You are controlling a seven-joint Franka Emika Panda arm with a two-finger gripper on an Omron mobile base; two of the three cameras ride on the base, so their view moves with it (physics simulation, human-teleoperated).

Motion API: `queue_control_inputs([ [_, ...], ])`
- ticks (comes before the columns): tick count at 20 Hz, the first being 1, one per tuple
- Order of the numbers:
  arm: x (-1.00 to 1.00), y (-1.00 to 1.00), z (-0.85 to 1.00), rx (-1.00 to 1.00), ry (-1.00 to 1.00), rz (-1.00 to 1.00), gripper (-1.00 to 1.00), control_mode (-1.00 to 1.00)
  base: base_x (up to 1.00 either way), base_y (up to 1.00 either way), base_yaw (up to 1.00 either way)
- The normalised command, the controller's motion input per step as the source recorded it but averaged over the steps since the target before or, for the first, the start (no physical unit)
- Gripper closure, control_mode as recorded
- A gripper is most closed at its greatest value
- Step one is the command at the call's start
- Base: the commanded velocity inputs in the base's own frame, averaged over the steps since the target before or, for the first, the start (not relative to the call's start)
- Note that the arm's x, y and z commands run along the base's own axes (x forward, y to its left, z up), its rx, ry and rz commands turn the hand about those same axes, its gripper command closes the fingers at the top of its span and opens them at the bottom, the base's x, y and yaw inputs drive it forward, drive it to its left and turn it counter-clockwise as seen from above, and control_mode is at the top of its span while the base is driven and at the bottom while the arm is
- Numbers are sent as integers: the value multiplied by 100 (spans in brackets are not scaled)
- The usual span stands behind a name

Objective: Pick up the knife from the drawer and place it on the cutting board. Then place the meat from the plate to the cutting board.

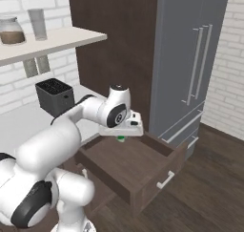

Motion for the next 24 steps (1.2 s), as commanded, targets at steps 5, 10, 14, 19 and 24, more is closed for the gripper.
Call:
queue_control_inputs([
  [5, -57, -5, 100, 7, -3, -8, 100, -100, 0, 0, 0],
  [10, -79, 0, 66, 9, -3, -3, 100, -100, 0, 0, 0],
  [14, -100, -4, 46, 2, -9, 0, 100, -100, 0, 0, 0],
  [19, -53, 1, 9, 0, -8, 4, 100, 100, -26, 7, 2],
  [24, 0, 0, 0, 0, 0, 0, 100, 100, -98, -4, -18],
])
